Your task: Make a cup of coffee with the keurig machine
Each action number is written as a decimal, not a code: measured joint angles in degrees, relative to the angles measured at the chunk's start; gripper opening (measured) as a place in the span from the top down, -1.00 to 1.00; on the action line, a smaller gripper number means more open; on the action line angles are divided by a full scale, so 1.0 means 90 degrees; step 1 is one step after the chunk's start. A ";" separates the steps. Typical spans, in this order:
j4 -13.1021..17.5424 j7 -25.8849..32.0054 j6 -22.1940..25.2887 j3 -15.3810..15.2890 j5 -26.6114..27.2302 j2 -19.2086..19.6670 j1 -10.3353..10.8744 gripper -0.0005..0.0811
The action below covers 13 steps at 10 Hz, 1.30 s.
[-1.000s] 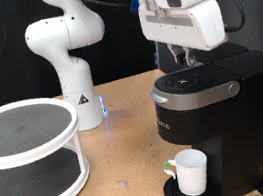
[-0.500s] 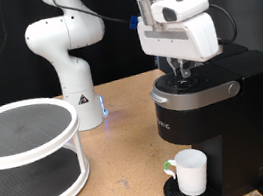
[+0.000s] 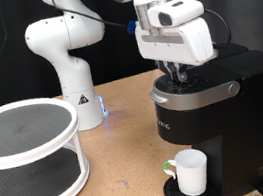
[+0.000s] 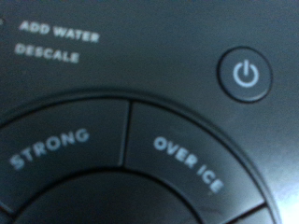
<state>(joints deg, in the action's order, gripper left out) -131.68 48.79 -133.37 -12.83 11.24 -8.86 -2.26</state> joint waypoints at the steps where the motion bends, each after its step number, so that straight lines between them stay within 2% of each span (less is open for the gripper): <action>1: -0.0009 -0.0005 -0.0019 0.0000 0.0000 -0.0001 -0.0001 0.98; 5: -0.0040 -0.0074 -0.0263 0.0001 0.0004 -0.0001 -0.0004 0.98; 10: -0.0054 -0.0091 -0.0239 0.0002 -0.0031 0.0022 -0.0004 0.98; 11: -0.0012 -0.0104 -0.0111 0.0002 -0.0060 0.0037 -0.0006 0.98; 13: 0.0360 -0.0104 0.0648 0.0020 -0.0064 0.0233 -0.0022 0.98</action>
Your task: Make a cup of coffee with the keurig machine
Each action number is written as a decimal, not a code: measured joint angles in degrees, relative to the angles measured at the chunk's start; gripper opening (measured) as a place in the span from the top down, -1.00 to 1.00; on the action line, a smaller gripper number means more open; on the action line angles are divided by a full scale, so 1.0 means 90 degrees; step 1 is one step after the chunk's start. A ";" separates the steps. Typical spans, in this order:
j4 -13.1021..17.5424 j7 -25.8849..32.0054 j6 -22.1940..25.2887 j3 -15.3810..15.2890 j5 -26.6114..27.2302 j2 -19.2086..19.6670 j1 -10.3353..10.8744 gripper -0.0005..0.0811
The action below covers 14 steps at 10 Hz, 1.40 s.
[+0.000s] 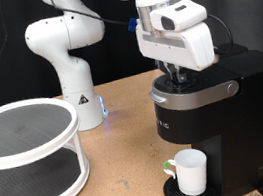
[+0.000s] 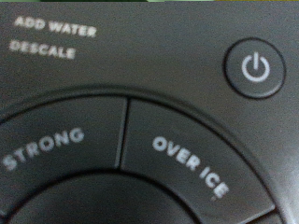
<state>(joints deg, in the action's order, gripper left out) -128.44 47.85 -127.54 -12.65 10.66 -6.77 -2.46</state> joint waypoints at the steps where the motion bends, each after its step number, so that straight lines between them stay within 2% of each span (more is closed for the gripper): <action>1: 0.0205 0.0000 0.0272 0.0014 0.0001 0.0145 -0.0015 0.98; 9: 0.0984 0.0002 0.1554 0.0124 0.0153 0.0654 -0.0075 0.98; 14: 0.1122 0.0001 0.1871 0.0185 0.0104 0.0732 -0.0084 0.98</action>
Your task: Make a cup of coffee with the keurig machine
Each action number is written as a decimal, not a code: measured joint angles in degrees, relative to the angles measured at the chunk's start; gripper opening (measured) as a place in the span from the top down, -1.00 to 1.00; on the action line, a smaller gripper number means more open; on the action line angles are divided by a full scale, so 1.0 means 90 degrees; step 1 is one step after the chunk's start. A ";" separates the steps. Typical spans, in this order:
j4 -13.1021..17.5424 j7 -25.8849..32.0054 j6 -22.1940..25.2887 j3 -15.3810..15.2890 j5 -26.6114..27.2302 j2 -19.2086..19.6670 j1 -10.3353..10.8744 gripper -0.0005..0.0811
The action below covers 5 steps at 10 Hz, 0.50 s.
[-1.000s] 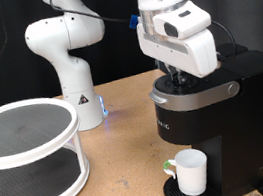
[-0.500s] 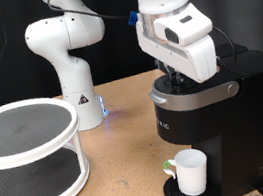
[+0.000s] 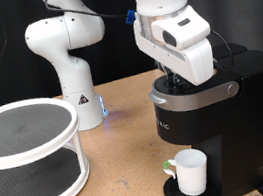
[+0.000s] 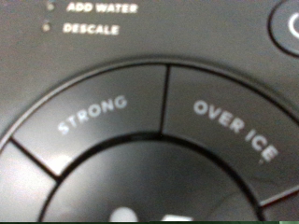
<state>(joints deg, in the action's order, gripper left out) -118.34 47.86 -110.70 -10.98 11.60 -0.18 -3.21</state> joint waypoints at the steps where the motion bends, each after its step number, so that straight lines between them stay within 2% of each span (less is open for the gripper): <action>1: 0.0000 0.0000 0.0000 0.0000 0.0000 0.0000 0.0000 0.98; 3: -0.0030 -0.0004 -0.0118 0.0003 0.0034 -0.0007 -0.0002 0.98; 5: -0.0360 0.0213 -0.0856 0.0035 0.0400 -0.0166 -0.0006 0.98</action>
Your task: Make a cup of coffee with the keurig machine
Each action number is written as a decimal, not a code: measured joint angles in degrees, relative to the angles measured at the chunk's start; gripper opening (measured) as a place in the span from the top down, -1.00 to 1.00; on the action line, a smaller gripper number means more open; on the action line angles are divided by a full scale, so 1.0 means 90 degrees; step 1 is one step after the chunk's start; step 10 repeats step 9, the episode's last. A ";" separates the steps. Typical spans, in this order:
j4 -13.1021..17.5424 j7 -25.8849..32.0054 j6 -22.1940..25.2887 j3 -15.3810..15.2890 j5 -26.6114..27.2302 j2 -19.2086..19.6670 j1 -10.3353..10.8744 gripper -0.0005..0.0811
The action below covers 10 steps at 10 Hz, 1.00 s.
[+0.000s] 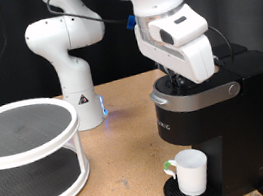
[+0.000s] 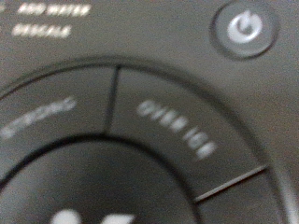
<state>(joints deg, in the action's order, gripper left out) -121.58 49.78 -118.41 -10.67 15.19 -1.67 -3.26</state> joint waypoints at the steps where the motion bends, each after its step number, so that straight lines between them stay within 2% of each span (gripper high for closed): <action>1: -0.0259 0.0393 -0.0284 0.0048 0.0346 -0.0178 -0.0003 0.98; 2: -0.0478 0.0826 -0.0479 0.0107 0.0693 -0.0331 -0.0003 0.98; 5: -0.0993 0.1738 -0.0509 0.0316 0.1426 -0.0782 -0.0003 0.98; 7: -0.1223 0.2021 -0.0506 0.0480 0.1701 -0.1133 -0.0005 0.98; 9: -0.1299 0.2043 -0.0310 0.0618 0.1682 -0.1449 -0.0015 0.98; 10: -0.1299 0.2043 -0.0310 0.0618 0.1682 -0.1449 -0.0015 0.98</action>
